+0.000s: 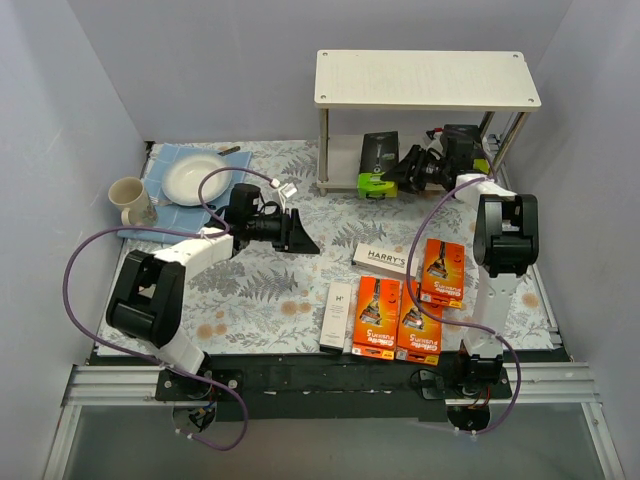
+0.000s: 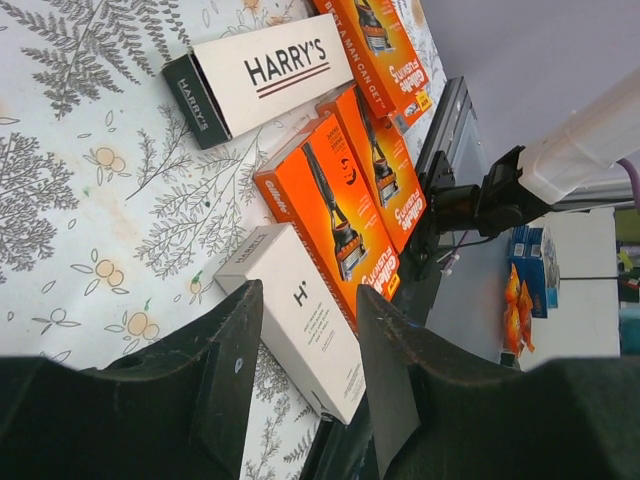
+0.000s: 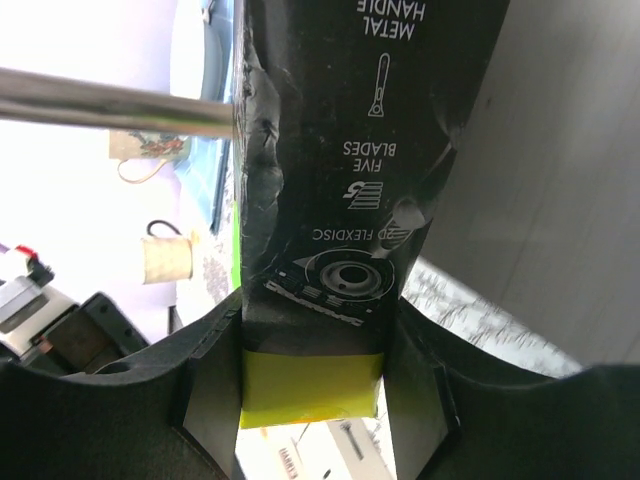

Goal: Place and organize the shaving razors onto the shelf

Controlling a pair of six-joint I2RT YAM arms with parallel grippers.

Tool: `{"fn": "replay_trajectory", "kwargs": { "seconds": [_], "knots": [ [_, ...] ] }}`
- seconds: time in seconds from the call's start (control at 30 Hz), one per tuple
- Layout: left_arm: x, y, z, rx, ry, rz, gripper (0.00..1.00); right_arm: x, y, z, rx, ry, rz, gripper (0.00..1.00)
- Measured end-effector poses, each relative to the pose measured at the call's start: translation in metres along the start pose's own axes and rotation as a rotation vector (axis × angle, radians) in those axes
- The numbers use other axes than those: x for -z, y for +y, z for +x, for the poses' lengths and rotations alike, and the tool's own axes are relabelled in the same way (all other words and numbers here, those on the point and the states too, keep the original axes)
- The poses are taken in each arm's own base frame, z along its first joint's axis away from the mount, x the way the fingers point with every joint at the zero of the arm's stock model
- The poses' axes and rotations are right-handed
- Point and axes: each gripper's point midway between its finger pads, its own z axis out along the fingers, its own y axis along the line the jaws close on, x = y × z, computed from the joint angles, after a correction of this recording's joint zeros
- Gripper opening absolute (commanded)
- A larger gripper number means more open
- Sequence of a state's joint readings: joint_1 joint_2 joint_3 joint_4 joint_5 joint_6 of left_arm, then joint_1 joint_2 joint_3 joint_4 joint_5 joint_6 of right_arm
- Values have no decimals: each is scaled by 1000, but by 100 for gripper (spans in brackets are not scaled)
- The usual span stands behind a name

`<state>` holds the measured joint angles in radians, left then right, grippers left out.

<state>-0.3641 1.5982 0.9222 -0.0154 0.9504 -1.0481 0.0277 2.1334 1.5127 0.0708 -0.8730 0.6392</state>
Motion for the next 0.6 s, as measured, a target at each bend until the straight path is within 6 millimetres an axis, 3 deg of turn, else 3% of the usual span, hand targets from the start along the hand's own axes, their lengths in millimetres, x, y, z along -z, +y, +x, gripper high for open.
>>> {"fn": "replay_trajectory", "kwargs": {
  "seconds": [0.1,0.27,0.3,0.33,0.6],
  "knots": [
    [-6,-4,1,-10,10,12,42,-3,-2,-10,28,-13,2,56],
    [-21,-11,-7,-45,16,33,42,-2,-3,-25,84,-44,31,77],
    [-23,-12,-9,-52,14,36,42,-1,-3,-30,97,-56,37,94],
    [-25,-13,-11,-55,14,38,41,1,-4,-34,109,-66,43,99],
    [-32,-18,-18,-82,-1,43,42,24,-24,-45,134,-117,109,99]
  ]
}}
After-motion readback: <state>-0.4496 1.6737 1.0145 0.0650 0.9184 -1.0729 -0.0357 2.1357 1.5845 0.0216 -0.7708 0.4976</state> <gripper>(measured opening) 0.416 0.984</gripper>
